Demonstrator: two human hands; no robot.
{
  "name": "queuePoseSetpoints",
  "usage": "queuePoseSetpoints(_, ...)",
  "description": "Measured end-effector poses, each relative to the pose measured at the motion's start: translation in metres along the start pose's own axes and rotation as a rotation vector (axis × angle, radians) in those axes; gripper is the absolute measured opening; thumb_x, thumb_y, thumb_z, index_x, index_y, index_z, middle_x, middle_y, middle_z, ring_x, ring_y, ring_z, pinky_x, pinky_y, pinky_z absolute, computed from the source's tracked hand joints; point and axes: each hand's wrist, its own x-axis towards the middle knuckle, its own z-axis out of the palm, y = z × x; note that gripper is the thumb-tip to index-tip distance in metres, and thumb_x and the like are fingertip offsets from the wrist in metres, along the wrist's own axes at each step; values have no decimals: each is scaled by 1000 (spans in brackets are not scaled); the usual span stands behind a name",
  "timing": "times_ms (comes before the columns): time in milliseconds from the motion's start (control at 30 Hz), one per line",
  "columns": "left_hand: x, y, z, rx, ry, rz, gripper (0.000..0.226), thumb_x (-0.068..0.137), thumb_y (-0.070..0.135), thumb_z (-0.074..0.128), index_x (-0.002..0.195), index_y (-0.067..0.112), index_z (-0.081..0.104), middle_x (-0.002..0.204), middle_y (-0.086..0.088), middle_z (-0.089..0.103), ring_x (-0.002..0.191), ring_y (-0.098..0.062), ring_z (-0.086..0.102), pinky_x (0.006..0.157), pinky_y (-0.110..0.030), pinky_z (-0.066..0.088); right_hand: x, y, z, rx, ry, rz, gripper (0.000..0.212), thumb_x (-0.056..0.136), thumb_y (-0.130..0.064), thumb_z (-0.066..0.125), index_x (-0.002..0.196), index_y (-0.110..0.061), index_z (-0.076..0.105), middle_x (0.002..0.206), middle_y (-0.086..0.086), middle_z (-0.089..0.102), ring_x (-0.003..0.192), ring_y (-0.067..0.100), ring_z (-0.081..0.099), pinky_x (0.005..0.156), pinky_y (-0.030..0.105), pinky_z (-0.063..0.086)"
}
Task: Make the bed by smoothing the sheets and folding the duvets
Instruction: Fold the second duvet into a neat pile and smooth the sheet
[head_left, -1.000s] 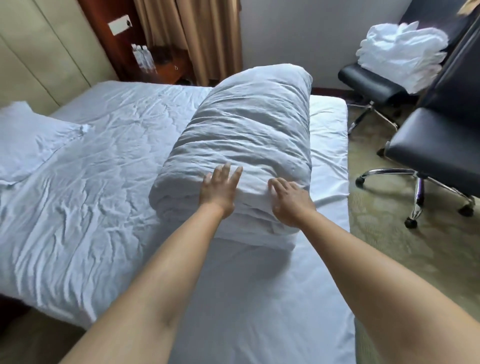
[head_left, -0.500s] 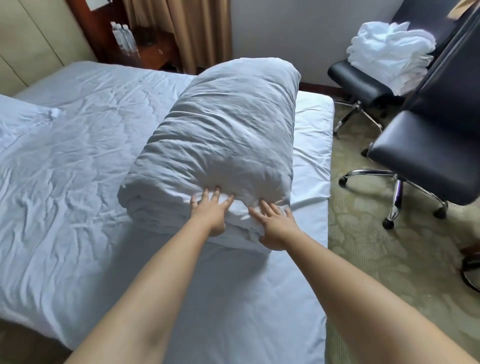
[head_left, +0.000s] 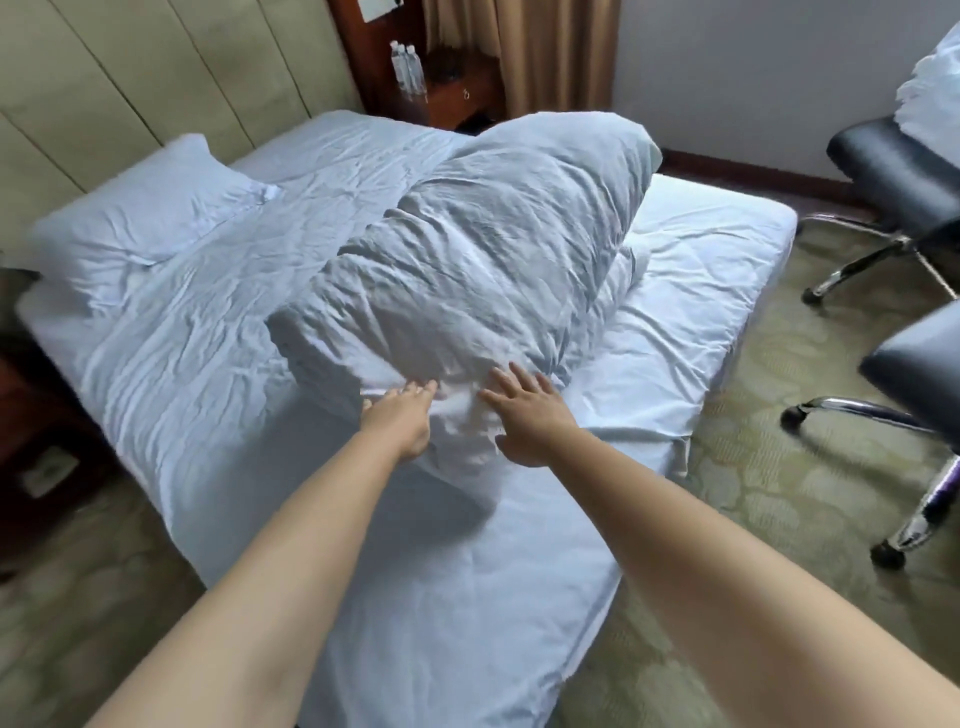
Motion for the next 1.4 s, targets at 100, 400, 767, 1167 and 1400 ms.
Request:
queuePoseSetpoints(100, -3, 17, -7, -30, -13, -56, 49, 99, 21, 29, 148, 19, 24, 151, -6, 32, 138, -27, 32, 111, -51, 27, -2, 28, -15, 11, 6, 28, 69, 93, -21, 47, 153, -27, 13, 162, 2, -5, 148, 22, -8, 120, 41, 0)
queuePoseSetpoints(400, 22, 56, -34, -235, 118, -157, 56, 102, 36, 28, 153, 27, 7, 161, -4, -7, 148, -24, -4, 117, -50, 8, 34, 76, -48, -10, 33, -11, 73, 94, -17, 46, 154, -28, 7, 161, 2, -8, 149, 22, -5, 120, 39, 4)
queuePoseSetpoints(767, 164, 57, -81, -361, 232, -296, 54, 101, 47, 13, 152, 36, -1, 160, 6, -14, 146, -24, -18, 110, -66, -9, 173, 123, -117, -173, 68, -131, 59, 101, -42, 28, 154, -31, 4, 161, -1, -9, 148, 19, -10, 120, 39, -4)
queuePoseSetpoints(1167, 261, 78, -125, -388, 205, -446, 53, 101, 46, 10, 152, 36, 0, 160, 5, -12, 147, -27, -14, 108, -66, -11, 286, 186, -158, -281, 59, -287, 62, 98, -58, 23, 153, -34, 7, 162, -2, 0, 148, 20, -5, 119, 45, -7)
queuePoseSetpoints(1400, 287, 110, -145, -428, 160, -658, 51, 100, 49, 11, 149, 44, -1, 161, 3, -9, 147, -28, -11, 111, -64, -7, 335, 243, -182, -202, 27, -369, 65, 93, -67, 21, 151, -39, 12, 161, -4, 2, 148, 17, -4, 117, 48, -10)
